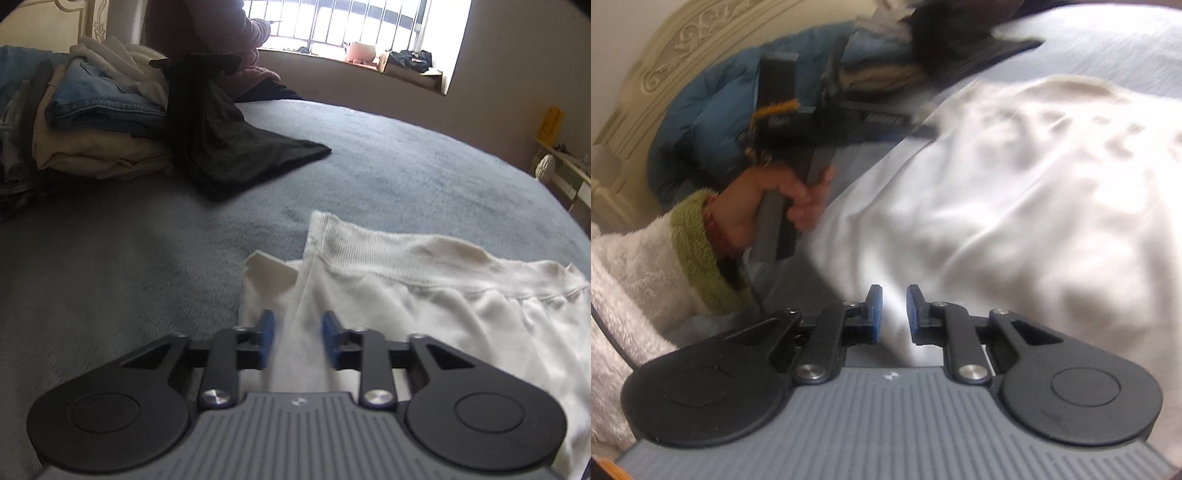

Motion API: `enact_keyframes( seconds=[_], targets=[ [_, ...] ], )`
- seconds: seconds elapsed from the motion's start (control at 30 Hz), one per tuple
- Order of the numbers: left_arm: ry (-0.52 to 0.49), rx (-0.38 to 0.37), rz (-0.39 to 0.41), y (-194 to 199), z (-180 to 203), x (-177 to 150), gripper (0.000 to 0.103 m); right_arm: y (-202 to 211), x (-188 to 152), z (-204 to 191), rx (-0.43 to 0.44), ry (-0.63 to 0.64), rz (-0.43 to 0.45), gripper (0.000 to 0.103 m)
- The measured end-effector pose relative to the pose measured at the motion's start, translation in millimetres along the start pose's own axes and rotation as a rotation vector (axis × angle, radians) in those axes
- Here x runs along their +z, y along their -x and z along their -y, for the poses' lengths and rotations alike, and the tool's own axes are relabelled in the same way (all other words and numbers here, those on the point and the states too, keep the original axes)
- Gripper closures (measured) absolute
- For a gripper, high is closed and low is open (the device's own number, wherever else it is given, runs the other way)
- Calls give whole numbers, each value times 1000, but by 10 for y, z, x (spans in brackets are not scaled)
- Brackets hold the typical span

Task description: Fold clothes

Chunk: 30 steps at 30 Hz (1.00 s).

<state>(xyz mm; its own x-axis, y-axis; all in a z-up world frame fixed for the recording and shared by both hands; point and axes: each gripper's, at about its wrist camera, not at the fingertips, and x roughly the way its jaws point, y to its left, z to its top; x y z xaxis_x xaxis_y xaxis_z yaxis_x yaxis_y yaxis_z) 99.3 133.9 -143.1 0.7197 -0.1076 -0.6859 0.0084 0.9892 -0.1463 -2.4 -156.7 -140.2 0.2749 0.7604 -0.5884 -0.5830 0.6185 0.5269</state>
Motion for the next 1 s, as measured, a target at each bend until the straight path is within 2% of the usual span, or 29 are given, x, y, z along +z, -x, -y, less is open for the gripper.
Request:
enact_keyframes(
  seconds=[0.07, 0.13, 0.23, 0.33, 0.5, 0.57, 0.63, 0.7, 0.8, 0.83, 0.93, 1.0],
  targets=[
    [-4, -9, 6, -18, 7, 7, 94, 111, 5, 83, -25, -40, 34, 88],
    [-17, 3, 16, -49, 38, 11, 98, 163, 39, 186, -40, -91, 60, 88],
    [12, 44, 60, -15, 13, 12, 99, 203, 53, 289, -60, -150, 87, 88],
    [33, 78, 59, -65, -43, -7, 99, 261, 38, 343, -64, -180, 98, 88],
    [36, 43, 28, -135, -31, 11, 97, 215, 6, 438, -56, -202, 93, 88],
    [81, -1, 24, -124, -88, 78, 77, 208, 3, 446, -51, -206, 92, 88],
    [101, -25, 28, -128, -126, 138, 63, 180, 10, 438, -48, -211, 93, 88],
    [90, -36, 24, -172, -116, 199, 61, 157, 14, 432, -46, -216, 94, 88],
    [71, -48, -1, -283, -54, 281, 65, 147, 11, 426, -45, -219, 93, 88],
    [63, -46, -6, -314, -31, 289, 69, 145, 11, 422, -45, -220, 93, 88],
    [43, -22, -5, -374, 27, 292, 93, 138, 11, 407, -47, -221, 93, 88],
    [52, -4, 25, -346, 28, 278, 95, 131, 11, 396, -49, -219, 93, 88]
  ],
)
